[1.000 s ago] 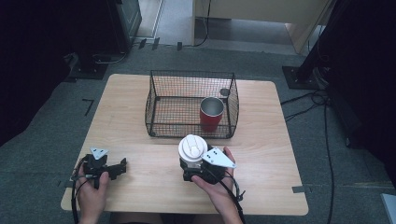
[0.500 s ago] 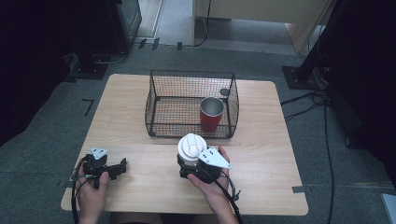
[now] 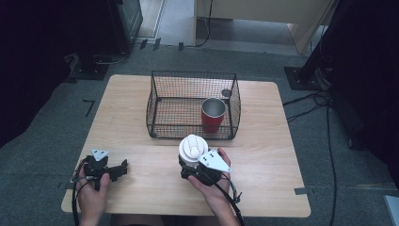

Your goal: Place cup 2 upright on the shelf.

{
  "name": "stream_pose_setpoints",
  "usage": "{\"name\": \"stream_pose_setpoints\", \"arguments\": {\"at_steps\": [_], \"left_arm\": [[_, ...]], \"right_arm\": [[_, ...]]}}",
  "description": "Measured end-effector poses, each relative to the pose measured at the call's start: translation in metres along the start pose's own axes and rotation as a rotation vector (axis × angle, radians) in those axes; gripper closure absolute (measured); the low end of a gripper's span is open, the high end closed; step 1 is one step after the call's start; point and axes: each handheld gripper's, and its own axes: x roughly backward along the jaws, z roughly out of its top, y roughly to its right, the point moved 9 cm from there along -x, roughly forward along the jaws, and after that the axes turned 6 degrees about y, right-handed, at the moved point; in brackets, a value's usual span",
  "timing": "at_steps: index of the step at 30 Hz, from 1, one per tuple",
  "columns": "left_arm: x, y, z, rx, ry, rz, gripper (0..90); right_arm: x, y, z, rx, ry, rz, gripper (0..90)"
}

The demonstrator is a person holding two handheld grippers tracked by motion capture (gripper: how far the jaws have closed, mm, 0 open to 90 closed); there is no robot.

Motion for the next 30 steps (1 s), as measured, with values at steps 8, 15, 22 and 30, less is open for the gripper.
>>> {"name": "stream_pose_setpoints", "arguments": {"at_steps": [8, 15, 22, 30], "left_arm": [[0.0, 0.0, 0.0, -0.001, 0.0, 0.0, 0.0], [0.0, 0.0, 0.0, -0.002, -0.001, -0.003, 0.0], [0.0, 0.0, 0.0, -0.004, -0.002, -0.003, 0.0], [-0.001, 0.0, 0.0, 0.0, 0.003, -0.002, 0.0]], "right_arm": [[0.0, 0.0, 0.003, -0.019, 0.016, 0.015, 15.9], [-0.001, 0.0, 0.009, -0.025, 0.028, 0.023, 16.1], [-0.004, 0.001, 0.023, -0.03, 0.051, 0.022, 16.1], [-0.008, -0.001, 0.044, -0.019, 0.08, 0.03, 16.2]]}}
